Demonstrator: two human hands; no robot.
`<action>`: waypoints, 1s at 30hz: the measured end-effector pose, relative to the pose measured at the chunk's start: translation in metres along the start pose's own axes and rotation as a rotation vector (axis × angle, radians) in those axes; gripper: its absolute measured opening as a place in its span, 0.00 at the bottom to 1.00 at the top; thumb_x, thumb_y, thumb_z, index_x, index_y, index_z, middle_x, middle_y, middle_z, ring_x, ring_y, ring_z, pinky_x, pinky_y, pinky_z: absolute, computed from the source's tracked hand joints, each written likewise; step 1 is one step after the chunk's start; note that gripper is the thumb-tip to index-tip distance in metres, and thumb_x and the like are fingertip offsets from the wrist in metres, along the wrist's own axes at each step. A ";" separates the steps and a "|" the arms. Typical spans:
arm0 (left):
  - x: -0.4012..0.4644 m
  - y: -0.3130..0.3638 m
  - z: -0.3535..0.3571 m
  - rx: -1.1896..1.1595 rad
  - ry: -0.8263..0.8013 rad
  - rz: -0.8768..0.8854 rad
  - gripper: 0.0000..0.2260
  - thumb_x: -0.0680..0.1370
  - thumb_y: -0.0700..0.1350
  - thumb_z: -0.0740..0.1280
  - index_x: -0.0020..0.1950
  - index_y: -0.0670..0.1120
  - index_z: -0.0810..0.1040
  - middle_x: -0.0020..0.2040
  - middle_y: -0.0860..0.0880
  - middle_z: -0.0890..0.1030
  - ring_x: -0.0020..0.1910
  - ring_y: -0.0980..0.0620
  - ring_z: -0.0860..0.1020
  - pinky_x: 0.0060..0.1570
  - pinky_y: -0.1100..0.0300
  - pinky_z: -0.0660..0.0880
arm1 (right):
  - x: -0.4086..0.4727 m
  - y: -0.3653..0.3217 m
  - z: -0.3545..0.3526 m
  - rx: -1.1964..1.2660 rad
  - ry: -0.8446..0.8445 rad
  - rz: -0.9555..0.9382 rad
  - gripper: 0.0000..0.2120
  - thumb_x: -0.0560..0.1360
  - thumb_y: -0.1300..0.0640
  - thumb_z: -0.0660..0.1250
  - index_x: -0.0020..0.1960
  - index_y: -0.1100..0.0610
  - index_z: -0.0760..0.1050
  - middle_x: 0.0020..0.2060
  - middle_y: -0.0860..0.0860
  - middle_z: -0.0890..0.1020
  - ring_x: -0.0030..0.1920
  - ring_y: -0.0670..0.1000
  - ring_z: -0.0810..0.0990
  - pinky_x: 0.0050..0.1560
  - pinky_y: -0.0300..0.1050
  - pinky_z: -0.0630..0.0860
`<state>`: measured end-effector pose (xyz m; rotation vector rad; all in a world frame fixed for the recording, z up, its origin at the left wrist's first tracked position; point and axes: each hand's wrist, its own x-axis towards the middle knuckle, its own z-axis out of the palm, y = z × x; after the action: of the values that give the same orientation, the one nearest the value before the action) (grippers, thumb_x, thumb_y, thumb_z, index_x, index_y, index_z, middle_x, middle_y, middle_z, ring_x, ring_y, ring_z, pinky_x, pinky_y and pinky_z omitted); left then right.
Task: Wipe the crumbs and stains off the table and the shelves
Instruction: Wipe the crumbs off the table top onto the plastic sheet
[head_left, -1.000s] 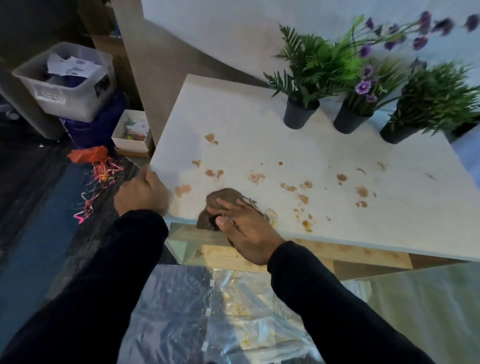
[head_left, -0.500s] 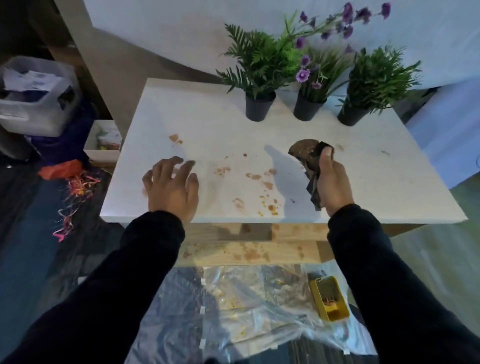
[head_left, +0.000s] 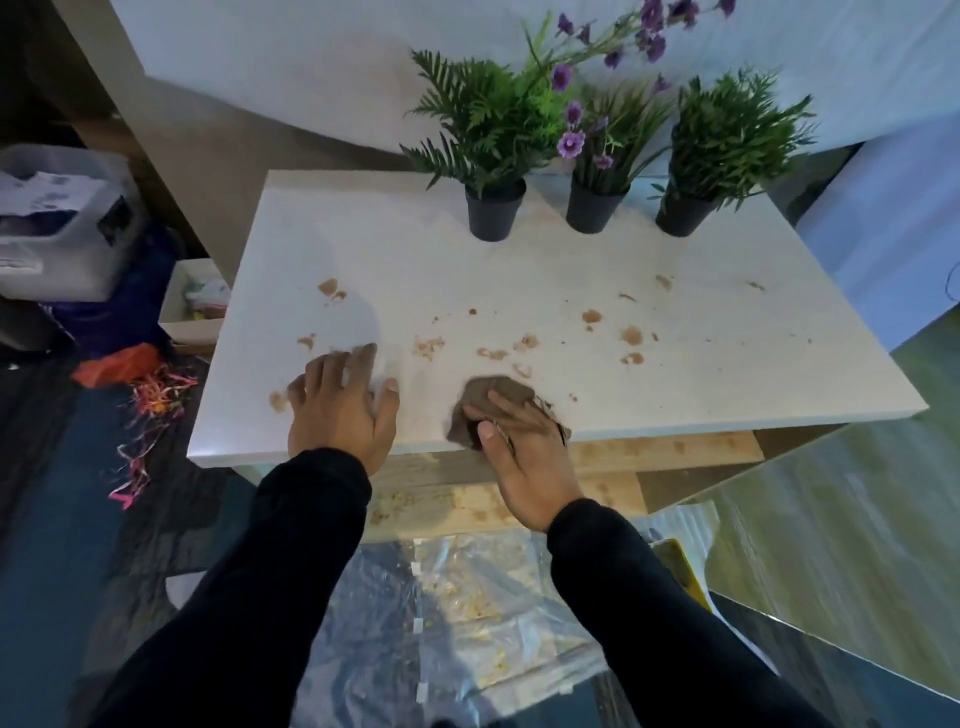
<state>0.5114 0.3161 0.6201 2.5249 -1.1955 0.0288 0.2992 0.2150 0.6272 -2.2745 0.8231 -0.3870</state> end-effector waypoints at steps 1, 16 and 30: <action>0.000 0.000 -0.002 -0.010 -0.003 0.002 0.26 0.80 0.58 0.49 0.74 0.47 0.68 0.66 0.42 0.75 0.67 0.41 0.67 0.66 0.41 0.65 | -0.004 0.003 -0.004 0.079 -0.014 0.014 0.23 0.84 0.43 0.52 0.68 0.50 0.79 0.69 0.45 0.78 0.75 0.41 0.66 0.78 0.46 0.56; 0.000 0.005 -0.009 -0.096 -0.026 -0.023 0.29 0.80 0.59 0.46 0.78 0.52 0.64 0.74 0.40 0.68 0.74 0.40 0.61 0.69 0.39 0.66 | 0.056 0.017 -0.104 0.011 0.452 0.553 0.30 0.84 0.39 0.43 0.58 0.55 0.78 0.56 0.56 0.82 0.62 0.59 0.78 0.63 0.51 0.71; -0.002 0.002 -0.002 -0.152 0.048 0.012 0.27 0.81 0.56 0.48 0.80 0.53 0.59 0.75 0.40 0.66 0.75 0.41 0.59 0.70 0.39 0.66 | 0.010 0.000 -0.001 0.120 0.058 0.097 0.31 0.83 0.39 0.47 0.65 0.56 0.81 0.66 0.51 0.81 0.70 0.49 0.73 0.74 0.41 0.59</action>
<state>0.5084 0.3170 0.6219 2.3727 -1.1494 0.0017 0.3058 0.2079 0.6281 -2.1129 0.9107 -0.4471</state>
